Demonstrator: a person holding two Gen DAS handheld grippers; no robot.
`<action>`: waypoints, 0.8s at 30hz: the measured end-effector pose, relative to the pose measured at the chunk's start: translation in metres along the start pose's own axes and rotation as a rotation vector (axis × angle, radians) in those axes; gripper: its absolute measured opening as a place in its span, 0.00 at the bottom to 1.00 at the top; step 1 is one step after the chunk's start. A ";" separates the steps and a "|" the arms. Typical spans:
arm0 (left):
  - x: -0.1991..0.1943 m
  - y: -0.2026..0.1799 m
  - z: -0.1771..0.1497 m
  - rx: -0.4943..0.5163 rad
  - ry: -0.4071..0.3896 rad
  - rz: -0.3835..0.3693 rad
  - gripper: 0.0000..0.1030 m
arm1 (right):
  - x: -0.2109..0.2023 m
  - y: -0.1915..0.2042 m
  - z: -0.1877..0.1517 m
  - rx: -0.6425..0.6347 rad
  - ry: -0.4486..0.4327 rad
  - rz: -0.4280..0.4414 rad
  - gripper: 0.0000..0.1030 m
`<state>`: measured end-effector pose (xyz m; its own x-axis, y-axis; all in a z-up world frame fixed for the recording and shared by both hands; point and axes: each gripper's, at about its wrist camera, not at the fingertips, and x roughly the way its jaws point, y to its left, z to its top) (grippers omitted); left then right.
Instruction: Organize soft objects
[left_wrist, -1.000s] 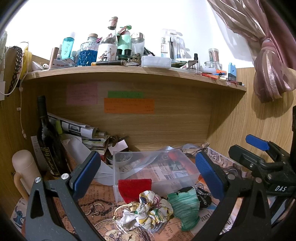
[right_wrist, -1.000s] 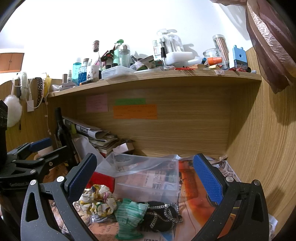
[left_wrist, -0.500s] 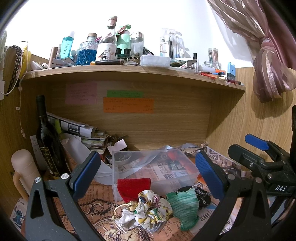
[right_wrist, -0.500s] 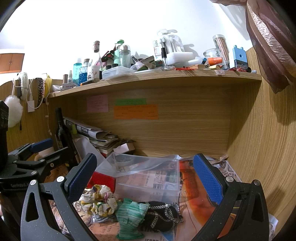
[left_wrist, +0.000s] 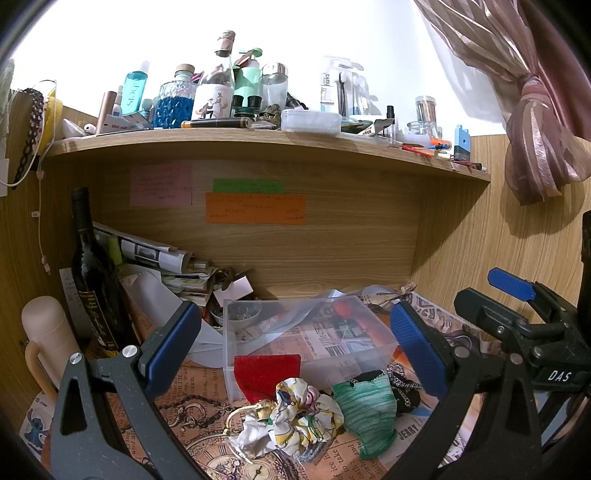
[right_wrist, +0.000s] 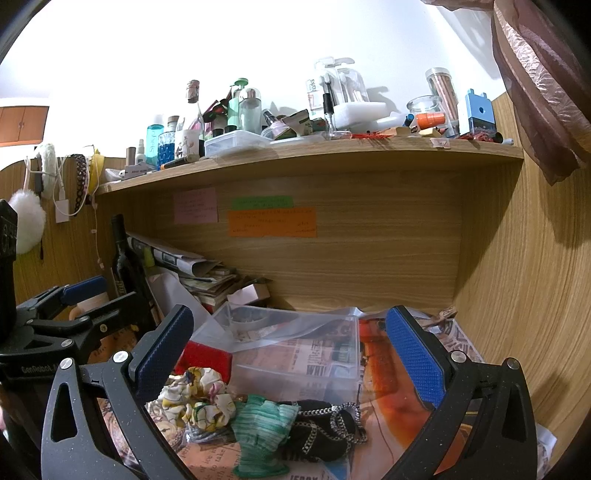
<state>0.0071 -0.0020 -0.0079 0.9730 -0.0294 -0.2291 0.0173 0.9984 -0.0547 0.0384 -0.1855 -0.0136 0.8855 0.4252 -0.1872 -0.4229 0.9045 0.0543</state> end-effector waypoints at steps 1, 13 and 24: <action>0.000 0.000 0.000 0.000 0.000 0.000 1.00 | 0.000 0.000 0.000 0.000 0.001 0.000 1.00; 0.000 0.001 0.000 -0.002 0.001 0.000 1.00 | 0.001 -0.003 -0.001 0.001 0.001 0.001 1.00; 0.001 0.001 -0.001 -0.001 0.005 -0.003 1.00 | 0.001 -0.004 -0.002 0.001 0.002 0.002 1.00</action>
<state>0.0075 -0.0009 -0.0086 0.9718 -0.0324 -0.2334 0.0196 0.9982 -0.0568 0.0409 -0.1884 -0.0156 0.8844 0.4268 -0.1888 -0.4243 0.9038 0.0556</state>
